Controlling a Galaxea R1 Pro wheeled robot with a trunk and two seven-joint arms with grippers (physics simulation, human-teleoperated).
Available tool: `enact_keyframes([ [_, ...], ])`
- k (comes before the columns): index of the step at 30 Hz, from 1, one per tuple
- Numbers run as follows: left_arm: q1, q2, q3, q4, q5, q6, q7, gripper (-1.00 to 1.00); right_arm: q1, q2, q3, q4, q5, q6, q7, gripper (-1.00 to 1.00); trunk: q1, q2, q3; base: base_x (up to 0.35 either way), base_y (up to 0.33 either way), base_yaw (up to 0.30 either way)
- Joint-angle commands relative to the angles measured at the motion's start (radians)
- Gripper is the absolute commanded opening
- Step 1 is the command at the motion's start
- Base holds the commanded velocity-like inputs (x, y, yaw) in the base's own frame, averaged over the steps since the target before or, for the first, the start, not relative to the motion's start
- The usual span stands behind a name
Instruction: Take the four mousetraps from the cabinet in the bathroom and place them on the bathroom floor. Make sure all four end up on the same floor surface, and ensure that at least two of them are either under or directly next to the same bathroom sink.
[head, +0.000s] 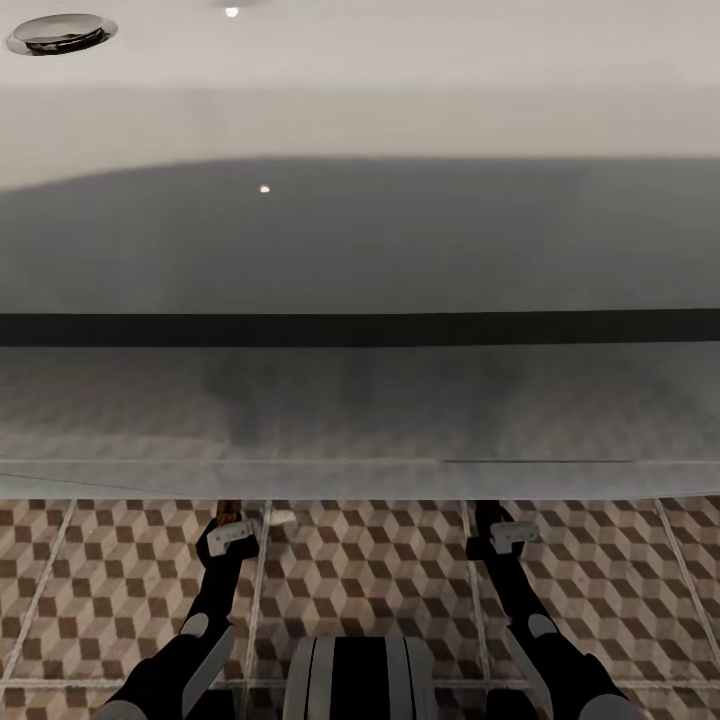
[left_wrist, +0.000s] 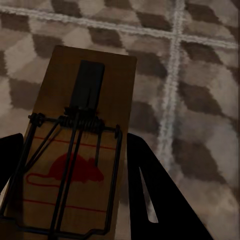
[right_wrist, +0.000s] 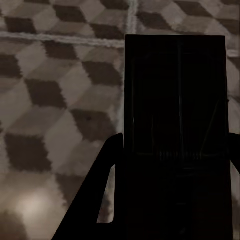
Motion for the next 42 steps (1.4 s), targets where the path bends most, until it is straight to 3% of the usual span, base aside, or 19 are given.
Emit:
enact_keyframes([
  [1, -0.001, 0.002, -0.009, -0.001, 0.001, -0.012, 0.013, -1.00, -0.001, 0.000, 0.006, 0.001, -0.008, -0.008, 0.001, -1.00, 0.000, 0.000, 0.000, 0.000, 0.000, 0.000],
  [9, -0.002, 0.001, -0.009, -0.002, 0.001, -0.042, 0.013, -1.00, -0.001, 0.003, 0.008, 0.000, -0.008, -0.007, 0.001, -1.00, 0.000, 0.000, 0.000, 0.000, 0.000, 0.000],
  [22, -0.014, 0.001, -0.009, -0.008, 0.002, -0.038, 0.012, -1.00, -0.040, 0.003, 0.008, -0.007, -0.005, 0.011, 0.001, -1.00, 0.000, 0.000, 0.000, 0.000, 0.000, 0.000],
  [30, -0.018, -0.011, -0.009, -0.017, 0.002, -0.038, 0.013, -1.00, -0.044, 0.003, 0.008, -0.013, -0.005, 0.010, 0.001, -1.00, 0.000, 0.000, 0.000, 0.000, 0.000, 0.000],
  [42, -0.019, -0.009, -0.008, -0.045, 0.002, -0.036, 0.013, -1.00, -0.044, 0.003, 0.007, -0.018, -0.008, 0.011, 0.001, -1.00, 0.000, 0.000, 0.000, 0.000, 0.000, 0.000],
])
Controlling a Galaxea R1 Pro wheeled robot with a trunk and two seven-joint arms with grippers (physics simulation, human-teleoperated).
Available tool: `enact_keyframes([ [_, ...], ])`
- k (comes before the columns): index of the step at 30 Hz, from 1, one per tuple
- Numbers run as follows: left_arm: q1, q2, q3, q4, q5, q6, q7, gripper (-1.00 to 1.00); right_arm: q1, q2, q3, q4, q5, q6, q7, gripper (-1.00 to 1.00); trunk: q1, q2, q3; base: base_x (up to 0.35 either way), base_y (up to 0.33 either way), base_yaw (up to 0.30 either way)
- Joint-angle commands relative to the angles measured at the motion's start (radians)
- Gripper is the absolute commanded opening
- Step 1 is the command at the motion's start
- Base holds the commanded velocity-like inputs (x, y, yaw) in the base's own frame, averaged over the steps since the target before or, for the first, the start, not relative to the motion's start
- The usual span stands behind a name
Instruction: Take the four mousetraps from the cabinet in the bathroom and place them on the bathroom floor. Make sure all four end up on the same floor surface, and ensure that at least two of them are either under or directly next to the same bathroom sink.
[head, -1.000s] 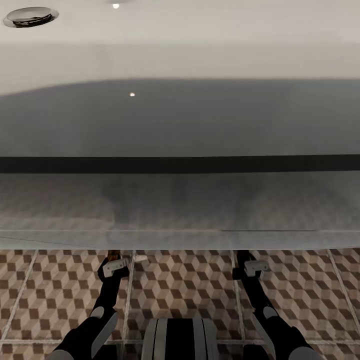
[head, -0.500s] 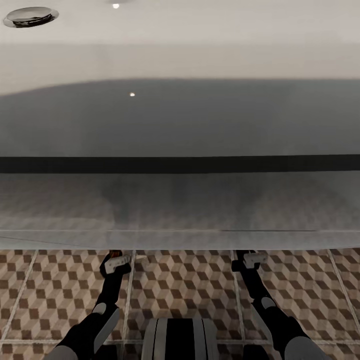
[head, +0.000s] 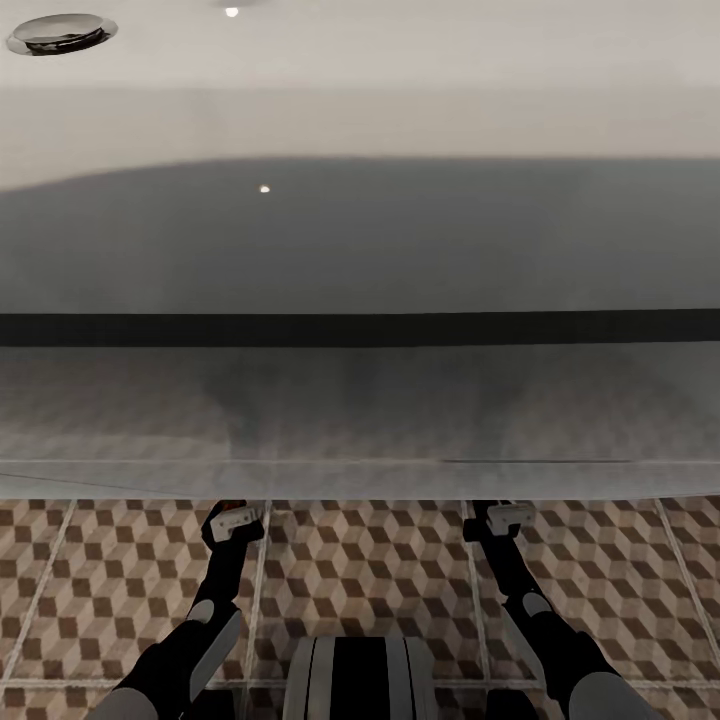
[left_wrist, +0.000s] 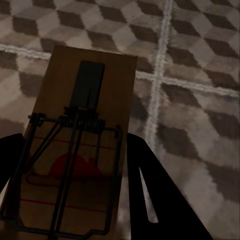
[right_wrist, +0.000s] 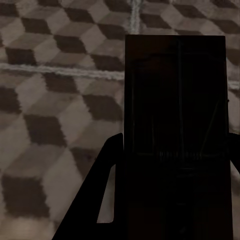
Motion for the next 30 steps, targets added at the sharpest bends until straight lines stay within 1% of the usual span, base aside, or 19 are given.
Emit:
enact_keyframes([
  [1, -0.001, 0.001, -0.008, -0.004, 0.001, -0.003, 0.013, -1.00, -0.001, -0.001, 0.005, -0.003, -0.008, -0.003, 0.001, -1.00, 0.000, 0.000, 0.000, 0.000, 0.000, 0.000],
  [15, -0.021, 0.002, -0.008, -0.014, 0.000, 0.002, 0.013, -1.00, -0.008, -0.003, 0.004, -0.042, -0.009, 0.000, 0.001, -1.00, 0.000, 0.000, 0.000, 0.000, 0.000, 0.000],
  [30, -0.028, 0.000, -0.007, -0.012, -0.002, 0.000, 0.013, -1.00, -0.017, -0.003, 0.002, -0.044, -0.011, -0.002, -0.001, -1.00, 0.000, 0.000, 0.000, 0.000, 0.000, 0.000],
])
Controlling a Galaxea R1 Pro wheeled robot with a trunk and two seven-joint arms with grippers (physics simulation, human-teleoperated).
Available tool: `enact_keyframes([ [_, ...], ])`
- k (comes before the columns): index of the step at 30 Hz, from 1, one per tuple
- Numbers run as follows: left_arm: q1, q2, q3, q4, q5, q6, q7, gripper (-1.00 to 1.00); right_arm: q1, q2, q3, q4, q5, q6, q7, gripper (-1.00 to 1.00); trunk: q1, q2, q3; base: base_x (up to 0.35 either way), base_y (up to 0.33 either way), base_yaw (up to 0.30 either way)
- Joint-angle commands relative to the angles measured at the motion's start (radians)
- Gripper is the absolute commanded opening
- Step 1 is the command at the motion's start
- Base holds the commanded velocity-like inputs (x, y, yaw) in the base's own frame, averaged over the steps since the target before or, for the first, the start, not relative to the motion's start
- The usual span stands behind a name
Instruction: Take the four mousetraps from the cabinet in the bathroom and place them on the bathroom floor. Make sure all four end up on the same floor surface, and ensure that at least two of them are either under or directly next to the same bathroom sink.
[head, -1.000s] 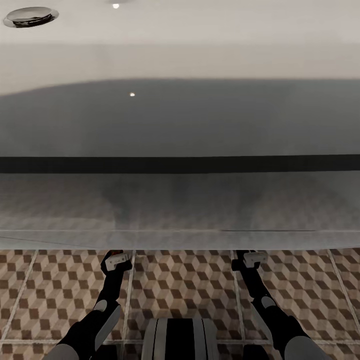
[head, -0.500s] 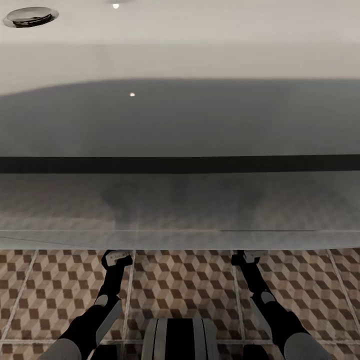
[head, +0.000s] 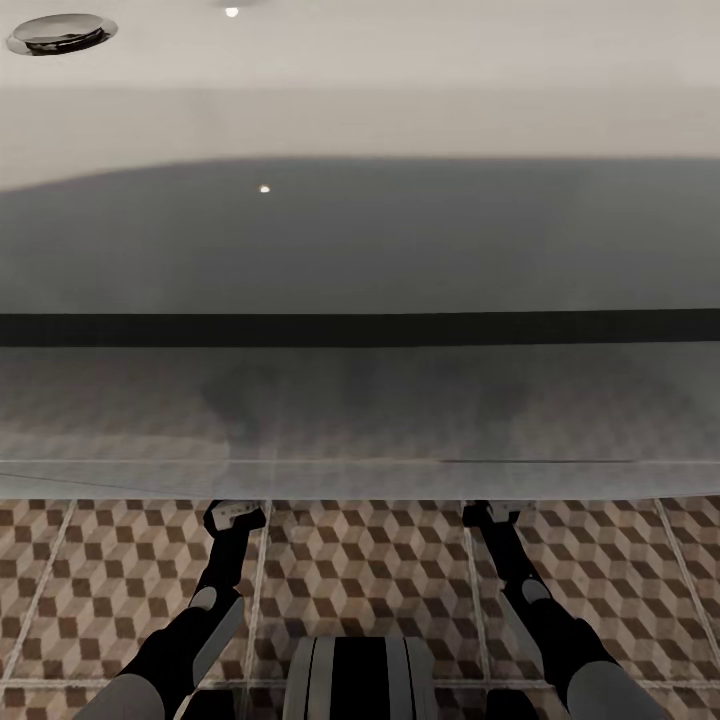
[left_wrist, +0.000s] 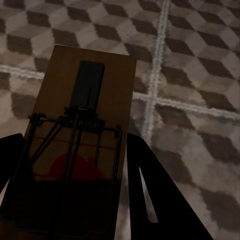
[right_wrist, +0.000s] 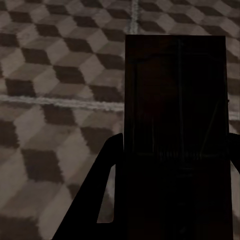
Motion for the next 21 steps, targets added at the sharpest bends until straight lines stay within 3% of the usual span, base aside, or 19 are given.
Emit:
enact_keyframes([
  [1, -0.001, 0.002, -0.008, 0.000, 0.001, -0.003, 0.013, -1.00, -0.001, -0.001, 0.006, 0.001, -0.009, -0.003, 0.001, -1.00, 0.000, 0.000, 0.000, 0.000, 0.000, 0.000],
  [13, -0.001, -0.007, -0.010, 0.000, 0.004, -0.002, 0.006, -1.00, -0.019, -0.002, 0.008, 0.018, -0.012, 0.002, 0.020, -1.00, 0.000, 0.000, 0.000, 0.000, 0.000, 0.000],
  [21, -0.001, -0.009, -0.010, 0.000, 0.005, -0.002, 0.005, -1.00, -0.020, 0.009, 0.010, 0.019, -0.009, 0.037, 0.154, -1.00, 0.000, 0.000, 0.000, 0.000, 0.000, 0.000],
])
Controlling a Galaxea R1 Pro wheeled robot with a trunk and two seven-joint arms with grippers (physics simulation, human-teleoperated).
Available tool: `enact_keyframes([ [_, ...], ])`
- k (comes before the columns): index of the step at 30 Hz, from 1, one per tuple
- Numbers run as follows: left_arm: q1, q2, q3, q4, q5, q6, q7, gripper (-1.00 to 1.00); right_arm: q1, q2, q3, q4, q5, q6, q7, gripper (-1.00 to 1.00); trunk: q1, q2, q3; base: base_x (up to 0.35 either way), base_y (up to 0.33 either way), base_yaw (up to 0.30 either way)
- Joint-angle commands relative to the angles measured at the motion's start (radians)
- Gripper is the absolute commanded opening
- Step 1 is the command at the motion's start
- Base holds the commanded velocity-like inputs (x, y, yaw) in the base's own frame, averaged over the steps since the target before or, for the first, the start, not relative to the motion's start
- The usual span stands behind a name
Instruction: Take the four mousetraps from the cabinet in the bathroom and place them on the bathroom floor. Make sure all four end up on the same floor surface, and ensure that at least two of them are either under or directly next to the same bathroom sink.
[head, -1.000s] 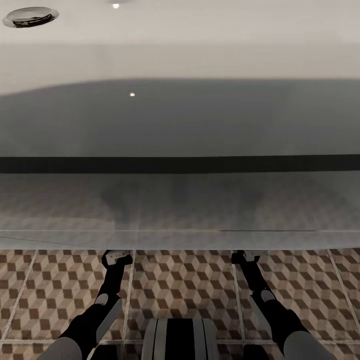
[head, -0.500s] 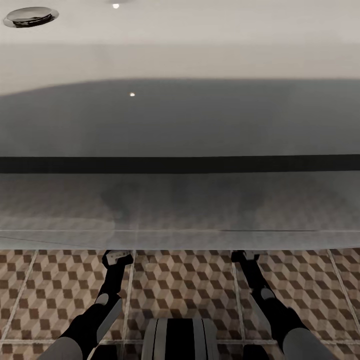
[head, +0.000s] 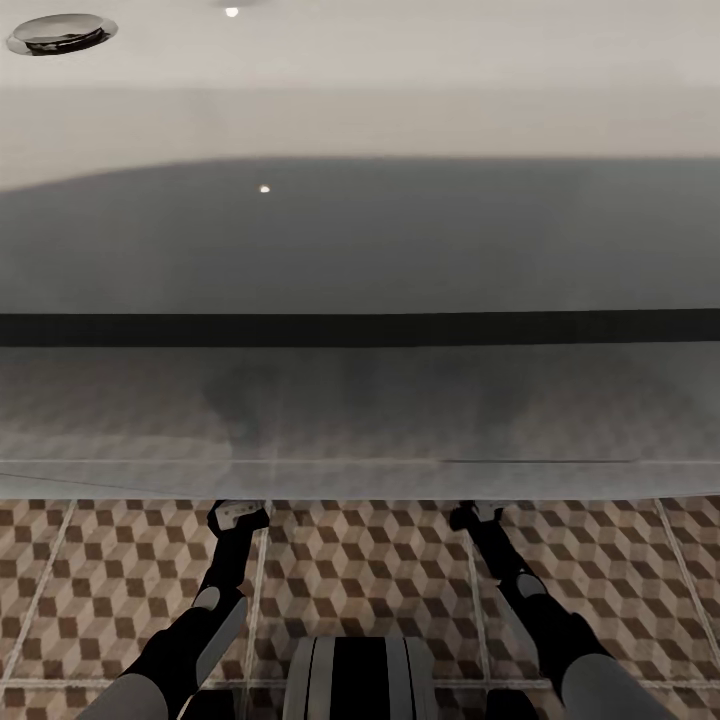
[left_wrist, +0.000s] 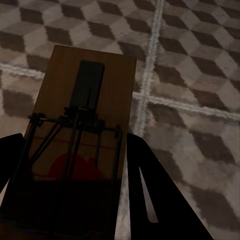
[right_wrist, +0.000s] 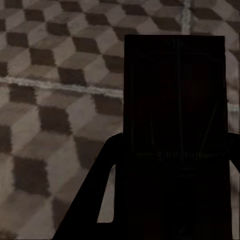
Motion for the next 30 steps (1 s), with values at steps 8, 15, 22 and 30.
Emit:
enact_keyframes([
  [8, -0.001, -0.004, -0.009, 0.003, 0.000, -0.003, 0.013, -1.00, -0.002, 0.041, 0.003, 0.002, -0.009, 0.086, -0.029, -1.00, 0.000, 0.000, 0.000, 0.000, 0.000, 0.000],
  [15, -0.001, -0.002, -0.008, 0.012, -0.002, 0.021, 0.010, -1.00, -0.008, 0.041, -0.003, 0.013, -0.016, 0.091, -0.047, -1.00, 0.000, 0.000, 0.000, 0.000, 0.000, 0.000],
  [22, -0.001, -0.005, -0.007, 0.041, -0.002, 0.010, -0.007, -1.00, -0.008, 0.039, -0.067, 0.066, -0.047, 0.057, -0.043, -1.00, 0.000, 0.000, 0.000, 0.000, 0.000, 0.000],
  [30, -0.001, -0.004, -0.007, 0.099, -0.002, -0.030, -0.007, -1.00, -0.008, 0.041, -0.079, 0.147, -0.046, -0.022, -0.048, -1.00, 0.000, 0.000, 0.000, 0.000, 0.000, 0.000],
])
